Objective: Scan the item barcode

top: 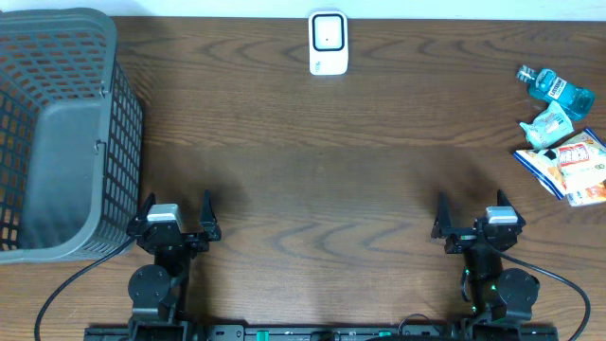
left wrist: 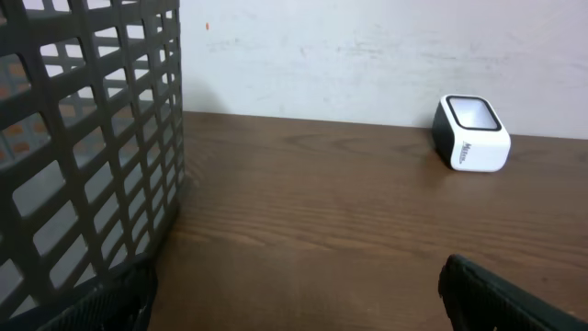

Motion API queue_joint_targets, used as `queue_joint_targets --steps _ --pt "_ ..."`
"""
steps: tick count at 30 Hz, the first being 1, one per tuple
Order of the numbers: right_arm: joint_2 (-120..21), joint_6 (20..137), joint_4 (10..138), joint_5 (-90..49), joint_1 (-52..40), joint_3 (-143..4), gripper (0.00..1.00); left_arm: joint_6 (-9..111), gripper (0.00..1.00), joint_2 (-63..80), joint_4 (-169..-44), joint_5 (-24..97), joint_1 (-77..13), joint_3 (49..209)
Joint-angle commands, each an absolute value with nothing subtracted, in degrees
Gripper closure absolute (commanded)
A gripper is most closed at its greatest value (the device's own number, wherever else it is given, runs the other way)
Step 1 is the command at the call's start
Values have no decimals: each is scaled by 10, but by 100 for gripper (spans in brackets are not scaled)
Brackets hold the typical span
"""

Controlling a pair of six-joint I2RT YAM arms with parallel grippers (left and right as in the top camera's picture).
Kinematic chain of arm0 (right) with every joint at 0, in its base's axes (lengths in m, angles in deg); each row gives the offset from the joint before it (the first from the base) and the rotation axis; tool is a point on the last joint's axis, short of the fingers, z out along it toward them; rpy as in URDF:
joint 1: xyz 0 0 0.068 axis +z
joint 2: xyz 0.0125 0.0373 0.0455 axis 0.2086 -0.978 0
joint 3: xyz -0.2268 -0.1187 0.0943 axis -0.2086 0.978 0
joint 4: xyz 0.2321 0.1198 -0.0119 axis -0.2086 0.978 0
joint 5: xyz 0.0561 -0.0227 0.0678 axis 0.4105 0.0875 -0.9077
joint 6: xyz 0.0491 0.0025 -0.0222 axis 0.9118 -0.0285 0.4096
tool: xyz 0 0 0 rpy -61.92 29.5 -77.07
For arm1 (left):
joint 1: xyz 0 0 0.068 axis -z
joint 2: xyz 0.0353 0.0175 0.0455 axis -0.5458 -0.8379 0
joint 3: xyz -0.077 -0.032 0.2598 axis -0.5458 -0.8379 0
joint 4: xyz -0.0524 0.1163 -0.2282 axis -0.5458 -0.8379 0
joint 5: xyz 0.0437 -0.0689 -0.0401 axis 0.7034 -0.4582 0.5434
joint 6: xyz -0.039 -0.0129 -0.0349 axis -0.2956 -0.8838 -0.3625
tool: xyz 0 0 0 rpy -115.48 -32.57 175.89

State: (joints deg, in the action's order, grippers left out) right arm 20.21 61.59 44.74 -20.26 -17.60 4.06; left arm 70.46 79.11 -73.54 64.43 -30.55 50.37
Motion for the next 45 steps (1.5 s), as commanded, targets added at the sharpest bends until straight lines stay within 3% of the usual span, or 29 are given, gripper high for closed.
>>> queue_joint_targets --steps 1,45 --pt "205 620 450 -198 -181 42 1 694 2 796 -762 662 -305 494" --pt "205 620 450 -198 -181 42 1 719 2 796 -761 655 -305 494"
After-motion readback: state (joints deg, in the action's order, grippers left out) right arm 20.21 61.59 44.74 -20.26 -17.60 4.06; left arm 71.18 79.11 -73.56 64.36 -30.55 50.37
